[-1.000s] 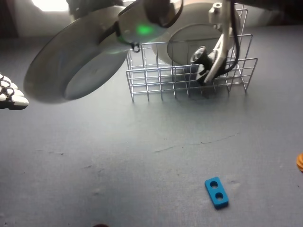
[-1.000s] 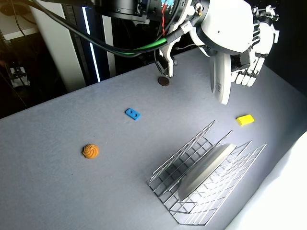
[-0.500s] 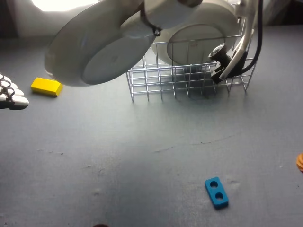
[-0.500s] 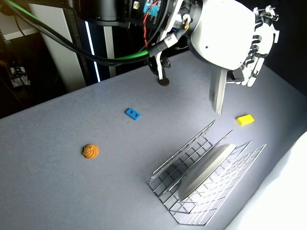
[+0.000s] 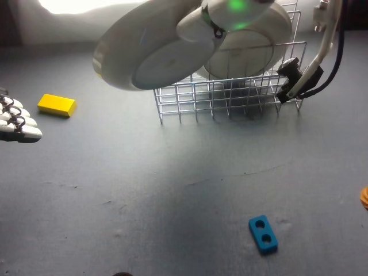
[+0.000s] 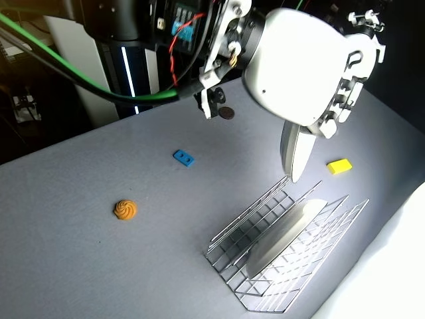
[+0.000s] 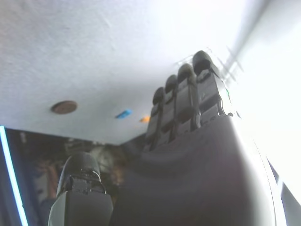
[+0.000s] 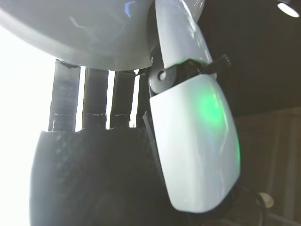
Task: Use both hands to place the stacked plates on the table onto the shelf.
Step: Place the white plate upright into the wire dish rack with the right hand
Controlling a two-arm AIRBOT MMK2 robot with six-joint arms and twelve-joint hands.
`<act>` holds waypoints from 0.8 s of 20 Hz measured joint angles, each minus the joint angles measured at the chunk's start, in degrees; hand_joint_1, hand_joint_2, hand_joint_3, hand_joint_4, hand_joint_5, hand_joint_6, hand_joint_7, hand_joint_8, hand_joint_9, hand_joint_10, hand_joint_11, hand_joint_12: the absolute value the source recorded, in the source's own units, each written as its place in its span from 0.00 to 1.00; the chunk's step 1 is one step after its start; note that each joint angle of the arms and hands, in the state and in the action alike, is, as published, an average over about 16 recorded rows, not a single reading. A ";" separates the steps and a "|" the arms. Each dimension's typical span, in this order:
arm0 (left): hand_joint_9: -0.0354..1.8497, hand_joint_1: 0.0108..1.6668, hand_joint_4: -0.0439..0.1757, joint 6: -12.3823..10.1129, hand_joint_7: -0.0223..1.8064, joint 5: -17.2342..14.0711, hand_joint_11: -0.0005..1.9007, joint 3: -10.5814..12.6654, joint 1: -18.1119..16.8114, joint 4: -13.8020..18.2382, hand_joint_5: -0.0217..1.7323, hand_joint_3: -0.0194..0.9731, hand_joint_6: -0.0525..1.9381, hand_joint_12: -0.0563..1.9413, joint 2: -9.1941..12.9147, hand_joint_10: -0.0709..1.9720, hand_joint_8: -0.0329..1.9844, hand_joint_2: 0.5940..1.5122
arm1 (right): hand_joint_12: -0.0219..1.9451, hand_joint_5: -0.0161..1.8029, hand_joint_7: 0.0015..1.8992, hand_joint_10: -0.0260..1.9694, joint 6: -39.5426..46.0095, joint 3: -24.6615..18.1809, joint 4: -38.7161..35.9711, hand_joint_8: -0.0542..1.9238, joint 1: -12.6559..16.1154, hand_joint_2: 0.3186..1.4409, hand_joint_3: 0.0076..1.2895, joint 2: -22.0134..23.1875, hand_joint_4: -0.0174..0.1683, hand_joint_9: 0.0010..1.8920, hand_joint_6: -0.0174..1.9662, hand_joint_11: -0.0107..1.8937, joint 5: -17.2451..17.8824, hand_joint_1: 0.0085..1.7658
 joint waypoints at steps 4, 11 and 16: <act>0.06 0.00 0.21 -0.06 0.06 -0.86 0.01 0.17 -1.34 1.65 0.05 0.03 0.04 0.12 -0.21 0.04 0.02 0.56 | 0.61 0.49 0.52 0.61 -0.20 0.65 2.19 0.53 -0.73 0.64 0.01 0.68 0.05 0.46 0.52 0.38 0.42 0.78; 0.06 0.00 0.21 -0.38 0.06 -1.95 0.01 0.72 -4.14 4.39 0.05 0.03 0.04 0.12 -0.54 0.04 0.02 0.56 | 0.62 0.49 0.51 0.61 -0.51 2.27 5.74 0.53 -1.56 0.65 0.01 1.09 0.05 0.46 0.52 0.37 1.61 0.78; 0.06 0.00 0.21 -0.62 0.06 -2.27 0.01 1.00 -5.65 5.93 0.05 0.03 0.04 0.12 -0.63 0.04 0.02 0.56 | 0.63 0.48 0.51 0.61 -0.59 3.96 7.51 0.53 -1.93 0.65 0.01 0.77 0.05 0.46 0.52 0.37 2.79 0.78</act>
